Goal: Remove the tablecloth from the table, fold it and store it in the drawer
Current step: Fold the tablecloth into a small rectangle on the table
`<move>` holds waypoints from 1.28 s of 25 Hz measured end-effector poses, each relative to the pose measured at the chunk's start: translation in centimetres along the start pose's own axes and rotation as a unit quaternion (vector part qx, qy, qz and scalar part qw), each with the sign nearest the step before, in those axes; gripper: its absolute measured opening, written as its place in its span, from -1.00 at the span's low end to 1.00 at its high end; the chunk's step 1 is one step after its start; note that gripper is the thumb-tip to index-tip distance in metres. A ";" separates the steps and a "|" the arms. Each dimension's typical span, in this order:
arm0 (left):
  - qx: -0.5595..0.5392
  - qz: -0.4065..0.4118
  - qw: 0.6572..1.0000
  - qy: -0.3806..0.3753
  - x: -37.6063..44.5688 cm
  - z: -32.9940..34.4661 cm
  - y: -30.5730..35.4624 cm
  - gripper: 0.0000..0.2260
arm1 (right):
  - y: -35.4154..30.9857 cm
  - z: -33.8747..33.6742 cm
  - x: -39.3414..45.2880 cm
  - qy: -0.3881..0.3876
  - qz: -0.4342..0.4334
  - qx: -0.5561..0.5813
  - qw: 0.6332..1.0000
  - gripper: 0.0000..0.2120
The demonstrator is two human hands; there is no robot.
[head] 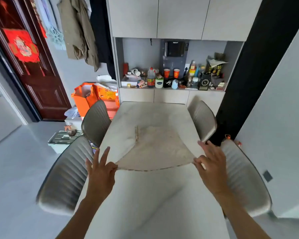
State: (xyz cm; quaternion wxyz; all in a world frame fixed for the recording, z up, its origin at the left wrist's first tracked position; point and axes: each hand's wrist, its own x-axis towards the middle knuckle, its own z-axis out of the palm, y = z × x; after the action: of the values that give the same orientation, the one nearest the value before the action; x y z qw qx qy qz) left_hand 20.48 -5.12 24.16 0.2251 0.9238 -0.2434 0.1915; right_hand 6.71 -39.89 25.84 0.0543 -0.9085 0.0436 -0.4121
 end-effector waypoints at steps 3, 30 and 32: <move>0.013 -0.054 0.988 -0.144 -9.2 4.2 0.2 -0.85 | -0.4 -0.1 -11.0 -0.192 0.058 0.020 0.979 -0.76; -0.022 -0.176 0.925 -0.335 -8.5 16.5 -2.8 -0.52 | -3.4 10.6 -13.2 -0.392 0.360 0.038 0.846 -0.61; -0.055 -0.175 0.928 -0.325 -8.2 16.6 -0.7 -0.52 | -3.1 10.0 -11.9 -0.388 0.359 0.068 0.846 -0.63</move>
State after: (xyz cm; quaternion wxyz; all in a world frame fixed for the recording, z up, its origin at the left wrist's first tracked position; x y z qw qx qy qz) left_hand 18.26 -10.03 6.47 0.2139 0.9496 -0.1475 -0.1752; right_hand 6.54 -34.68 10.83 0.2728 -0.9093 0.3135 0.0200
